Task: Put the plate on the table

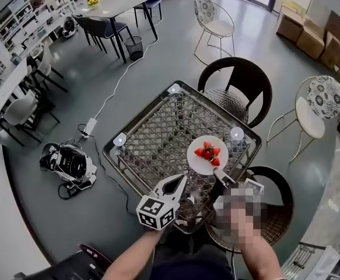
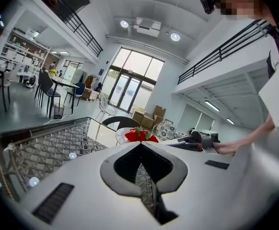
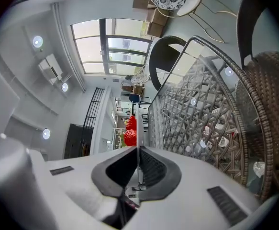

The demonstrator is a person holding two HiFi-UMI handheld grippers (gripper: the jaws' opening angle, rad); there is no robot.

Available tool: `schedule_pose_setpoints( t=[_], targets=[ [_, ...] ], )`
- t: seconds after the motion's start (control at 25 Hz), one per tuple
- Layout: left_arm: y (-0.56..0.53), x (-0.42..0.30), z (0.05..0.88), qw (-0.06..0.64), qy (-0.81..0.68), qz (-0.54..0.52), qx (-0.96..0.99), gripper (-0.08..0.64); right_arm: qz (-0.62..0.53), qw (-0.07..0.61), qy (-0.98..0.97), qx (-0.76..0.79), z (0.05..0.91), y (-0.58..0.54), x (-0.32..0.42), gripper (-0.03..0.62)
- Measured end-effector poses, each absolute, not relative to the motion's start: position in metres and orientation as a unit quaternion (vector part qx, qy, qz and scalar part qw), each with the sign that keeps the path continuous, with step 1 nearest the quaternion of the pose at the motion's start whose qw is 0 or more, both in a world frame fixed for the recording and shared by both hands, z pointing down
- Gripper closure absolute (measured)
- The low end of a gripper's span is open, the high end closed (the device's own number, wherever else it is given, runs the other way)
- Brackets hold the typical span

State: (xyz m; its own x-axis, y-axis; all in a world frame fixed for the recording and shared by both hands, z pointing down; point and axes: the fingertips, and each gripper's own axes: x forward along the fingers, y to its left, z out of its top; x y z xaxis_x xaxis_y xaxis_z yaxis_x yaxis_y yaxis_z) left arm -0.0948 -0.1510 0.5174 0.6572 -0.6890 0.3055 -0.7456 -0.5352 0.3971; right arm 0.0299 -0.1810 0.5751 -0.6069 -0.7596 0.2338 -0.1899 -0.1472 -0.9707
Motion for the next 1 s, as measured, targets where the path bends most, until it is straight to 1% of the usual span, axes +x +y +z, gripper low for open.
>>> schedule_pose_setpoints(
  t=[0.4,0.64,1.0],
  targets=[
    [-0.151,-0.09,0.55,0.266,-0.413,0.079,0.868,0.555,-0.663,0.186,0.616,-0.384,0.627,-0.202,0.03,0.577],
    [-0.16,-0.071,0.561,0.27,-0.409,0.094,0.866,0.555,-0.673,0.166,0.612,-0.381,0.646,-0.211,0.037,0.577],
    [-0.155,-0.066,0.571,0.283,-0.408,0.102,0.862,0.555,-0.692,0.137,0.602,-0.374,0.672,-0.204,0.028,0.577]
  ],
)
